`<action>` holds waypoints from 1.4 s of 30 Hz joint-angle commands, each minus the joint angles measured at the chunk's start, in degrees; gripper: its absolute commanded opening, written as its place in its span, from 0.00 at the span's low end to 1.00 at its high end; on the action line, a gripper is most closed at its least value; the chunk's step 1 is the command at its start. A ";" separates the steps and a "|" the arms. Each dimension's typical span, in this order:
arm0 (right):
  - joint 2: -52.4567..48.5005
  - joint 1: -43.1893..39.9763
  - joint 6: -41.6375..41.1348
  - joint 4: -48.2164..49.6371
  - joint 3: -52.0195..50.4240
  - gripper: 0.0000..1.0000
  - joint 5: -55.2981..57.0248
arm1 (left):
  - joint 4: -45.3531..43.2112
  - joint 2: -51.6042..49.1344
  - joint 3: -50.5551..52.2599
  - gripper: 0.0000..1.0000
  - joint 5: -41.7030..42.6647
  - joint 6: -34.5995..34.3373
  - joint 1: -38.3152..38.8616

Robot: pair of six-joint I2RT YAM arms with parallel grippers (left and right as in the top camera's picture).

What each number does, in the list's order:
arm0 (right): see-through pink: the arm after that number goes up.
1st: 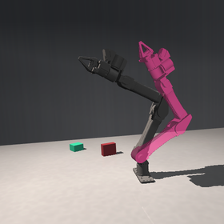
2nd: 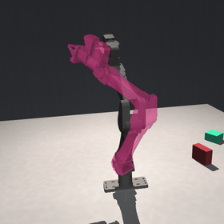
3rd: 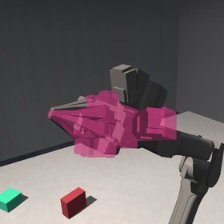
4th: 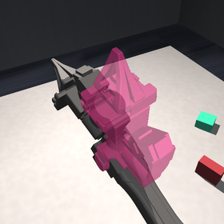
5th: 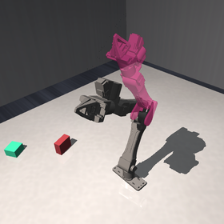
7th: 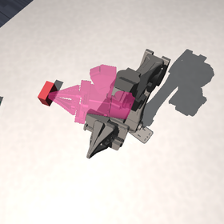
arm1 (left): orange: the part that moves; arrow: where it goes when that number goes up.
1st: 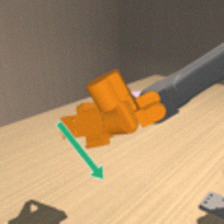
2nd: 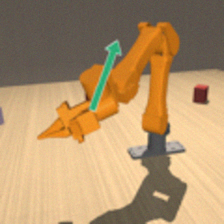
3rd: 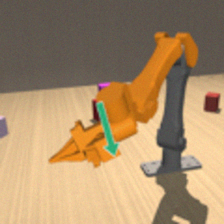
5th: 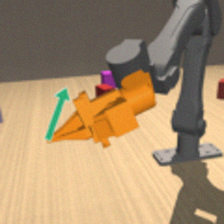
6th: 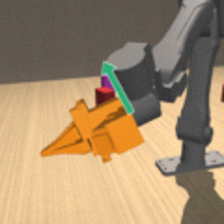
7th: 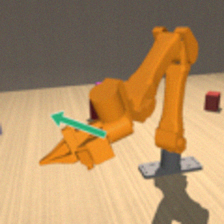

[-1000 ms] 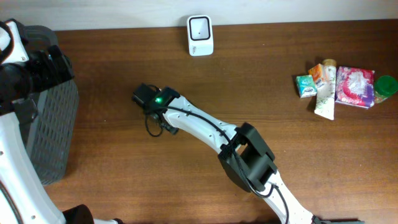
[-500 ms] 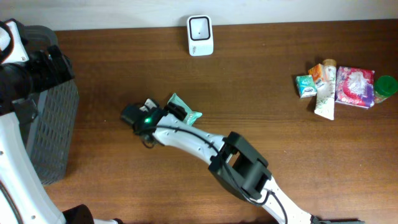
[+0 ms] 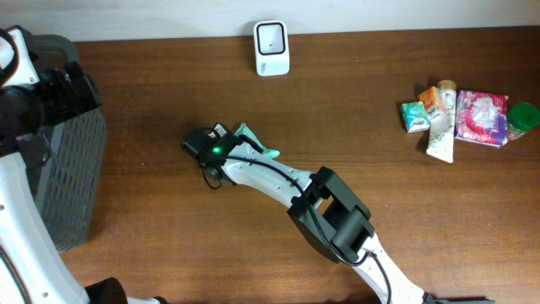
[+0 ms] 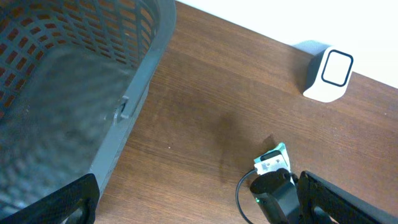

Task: Scan the item barcode

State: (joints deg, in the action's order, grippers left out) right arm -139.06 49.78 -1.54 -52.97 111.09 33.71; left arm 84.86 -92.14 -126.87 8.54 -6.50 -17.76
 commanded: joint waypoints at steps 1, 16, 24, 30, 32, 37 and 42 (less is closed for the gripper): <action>-1.01 -1.92 -0.66 -9.66 9.81 0.09 -19.15 | 0.09 0.72 -0.57 0.99 -0.02 -0.26 0.07; -1.01 -42.51 6.62 -23.21 2.56 0.54 -75.56 | 0.09 0.72 -0.57 0.99 -0.02 -0.26 0.07; -0.87 -42.01 5.62 -44.37 36.44 0.72 -52.78 | 0.09 0.72 -0.57 0.99 -0.02 -0.26 0.07; -0.92 -40.33 5.62 -43.67 37.09 0.99 -43.95 | 0.09 0.72 -0.57 0.99 -0.02 -0.26 0.07; -0.92 -42.60 5.81 -43.25 36.63 0.99 -44.11 | 0.09 0.72 -0.57 0.99 -0.02 -0.26 0.07; -0.92 -44.98 15.26 -40.06 25.57 0.99 -57.11 | 0.11 0.72 -0.57 0.99 -0.02 -0.26 0.07; -0.92 -46.69 15.30 -32.44 11.87 0.96 -60.46 | 0.09 0.72 -0.57 0.99 -0.02 -0.26 0.07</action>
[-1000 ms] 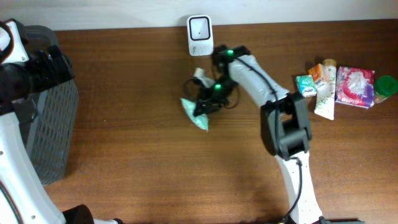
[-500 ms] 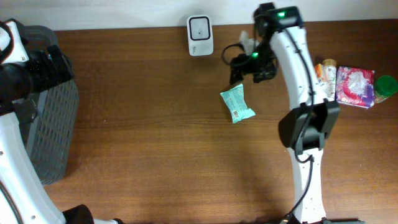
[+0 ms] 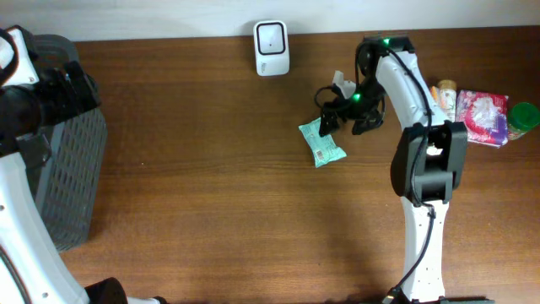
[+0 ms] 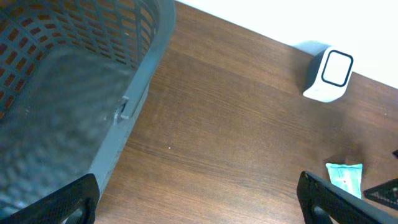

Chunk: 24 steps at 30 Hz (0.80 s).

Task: Scan the item barcode

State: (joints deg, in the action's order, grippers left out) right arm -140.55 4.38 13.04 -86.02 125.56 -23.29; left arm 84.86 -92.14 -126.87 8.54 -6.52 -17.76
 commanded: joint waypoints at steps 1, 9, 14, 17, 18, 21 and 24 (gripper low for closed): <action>0.57 -1.90 2.03 0.61 -2.78 0.92 -6.62 | 0.09 0.72 -0.57 0.99 -0.02 -0.24 0.07; 0.24 -2.16 2.99 4.85 -7.23 0.84 -10.62 | 0.09 0.72 -0.57 0.99 -0.02 -0.24 0.07; 0.24 -1.62 3.02 11.96 -13.00 0.71 -12.57 | 0.09 0.72 -0.57 0.99 -0.02 -0.24 0.07; 0.24 -0.31 2.99 13.81 -14.45 0.42 -12.90 | 0.09 0.72 -0.57 0.99 -0.02 -0.24 0.07; 0.24 -0.02 2.99 14.10 -14.78 0.30 -13.42 | 0.09 0.72 -0.57 0.99 -0.02 -0.24 0.07; 0.26 0.44 0.00 14.99 -13.35 0.04 -17.44 | 0.09 0.72 -0.57 0.99 -0.02 -0.24 0.07; 0.90 0.44 0.90 14.97 -6.23 0.04 -30.23 | 0.09 0.72 -0.57 0.99 -0.02 -0.24 0.07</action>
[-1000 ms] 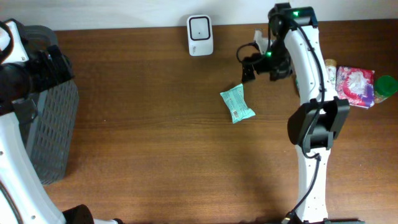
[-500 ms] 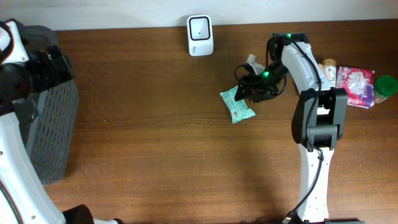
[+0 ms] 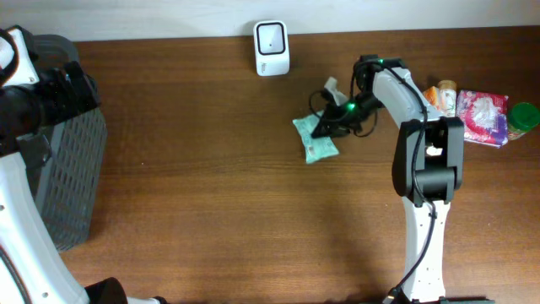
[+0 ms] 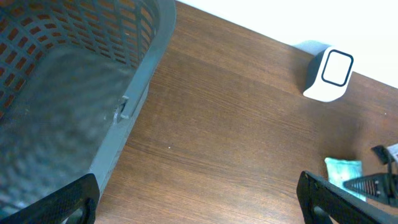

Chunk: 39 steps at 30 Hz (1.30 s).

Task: Scan the item barcode
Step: 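Raise the wipes pack and hold it before the scanner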

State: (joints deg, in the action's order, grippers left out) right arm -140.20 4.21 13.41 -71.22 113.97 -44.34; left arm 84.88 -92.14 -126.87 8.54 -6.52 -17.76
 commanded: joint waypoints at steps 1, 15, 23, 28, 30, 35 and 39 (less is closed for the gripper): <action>0.57 0.61 1.40 0.33 9.51 0.04 -14.47 | 0.07 0.72 -0.57 0.99 -0.02 -0.24 0.07; 0.57 7.19 -22.38 27.10 27.39 0.04 -9.07 | 0.07 0.72 -0.57 0.99 -0.02 -0.24 0.07; 0.55 8.17 -26.16 27.08 27.36 0.04 -2.97 | 0.07 0.72 -0.57 0.99 -0.02 -0.24 0.07; 0.55 8.17 -26.16 26.77 27.36 0.04 -2.99 | 0.07 0.72 -0.57 0.99 -0.02 -0.24 0.07; 0.55 8.17 -26.14 26.12 27.36 0.04 -2.99 | 0.07 0.72 -0.57 0.99 -0.02 -0.24 0.07; 0.55 8.17 -26.14 25.70 27.36 0.04 -2.99 | 0.07 0.72 -0.57 0.99 -0.02 -0.24 0.07; 0.55 8.17 -26.14 25.62 27.36 0.04 -3.69 | 0.07 0.72 -0.57 0.99 -0.02 -0.24 0.07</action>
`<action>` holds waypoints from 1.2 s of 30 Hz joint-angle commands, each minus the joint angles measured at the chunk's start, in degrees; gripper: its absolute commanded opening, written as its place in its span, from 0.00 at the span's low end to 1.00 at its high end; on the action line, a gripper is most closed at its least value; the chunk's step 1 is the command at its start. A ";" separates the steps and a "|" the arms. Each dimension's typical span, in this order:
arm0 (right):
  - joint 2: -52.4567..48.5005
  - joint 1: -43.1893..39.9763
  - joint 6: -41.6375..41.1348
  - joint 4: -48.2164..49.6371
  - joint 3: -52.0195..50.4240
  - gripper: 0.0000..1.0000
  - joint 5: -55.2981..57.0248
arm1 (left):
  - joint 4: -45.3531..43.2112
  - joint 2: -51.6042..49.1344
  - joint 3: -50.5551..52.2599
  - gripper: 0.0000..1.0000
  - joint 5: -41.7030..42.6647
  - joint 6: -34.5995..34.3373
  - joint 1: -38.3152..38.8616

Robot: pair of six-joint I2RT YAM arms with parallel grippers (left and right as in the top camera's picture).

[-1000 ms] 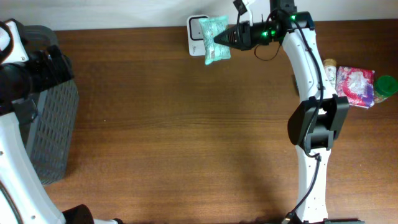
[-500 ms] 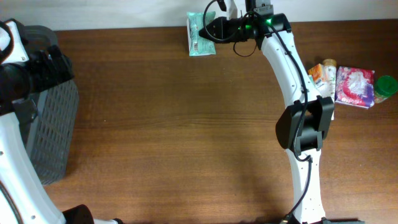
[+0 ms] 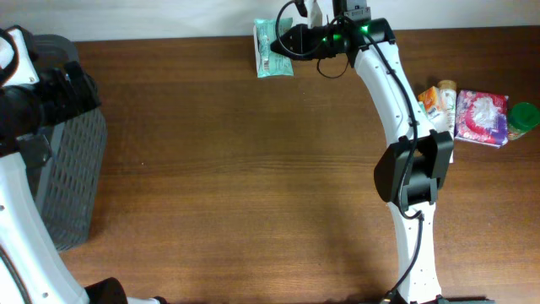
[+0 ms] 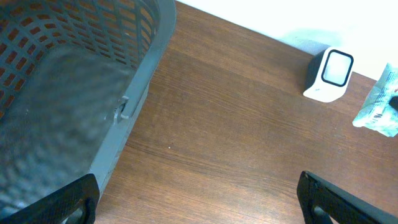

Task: Scan the item barcode

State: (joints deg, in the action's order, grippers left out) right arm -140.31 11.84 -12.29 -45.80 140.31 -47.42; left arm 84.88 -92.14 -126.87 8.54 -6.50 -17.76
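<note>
My right gripper (image 3: 293,39) is shut on a teal packet (image 3: 272,42) with a white label, held at the table's back edge. In the overhead view the packet covers the white scanner. The left wrist view shows the scanner (image 4: 329,76) standing by the wall, with the packet (image 4: 379,109) just to its right at the frame edge. My left gripper (image 4: 199,205) stays far left beside the basket, its fingers (image 4: 74,199) wide apart with nothing between them.
A grey mesh basket (image 3: 72,169) stands at the left table edge, under my left arm. A pile of other packets, a tube and a green-capped jar (image 3: 468,114) lies at the right. The white wall runs along the back edge.
My right gripper has moved with the teal packet from the middle of the table to the back edge, directly over the scanner. The left arm has not moved.
First my right gripper was at the teal packet left of the table's middle. Then gripper and packet were right of the scanner, near mid-table. After that the gripper was on the packet there, and now it holds it over the scanner.
</note>
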 commanded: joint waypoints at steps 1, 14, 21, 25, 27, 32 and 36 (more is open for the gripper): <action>0.66 0.55 -0.44 0.17 1.03 0.04 -0.61 | 0.07 0.72 -0.57 0.99 -0.02 -0.26 0.07; 0.66 0.55 -0.44 -4.11 1.03 0.04 5.66 | 0.09 0.72 -0.57 0.99 -0.02 -0.26 0.07; 0.66 2.86 -0.26 -26.40 0.85 0.04 57.57 | 0.07 0.72 -0.57 0.99 -0.02 -0.26 0.07; 0.07 7.65 -3.28 -35.26 -2.60 0.04 85.40 | 0.07 0.72 -0.57 0.99 -0.02 -0.26 0.07; 0.00 8.81 -3.23 -33.88 -9.27 0.04 85.22 | 0.07 0.72 -0.57 0.99 -0.02 -0.26 0.07; 0.02 15.04 -3.19 -29.33 -17.94 0.37 76.35 | 0.07 0.72 -0.57 0.99 -0.02 -0.26 0.07; 0.02 22.73 -2.73 -27.43 -14.32 0.49 63.41 | 0.07 0.72 -0.57 0.99 -0.02 -0.26 0.07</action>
State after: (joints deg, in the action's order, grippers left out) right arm -140.84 31.64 -14.85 -72.99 122.45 23.11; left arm 84.86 -92.14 -126.87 8.54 -6.50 -17.76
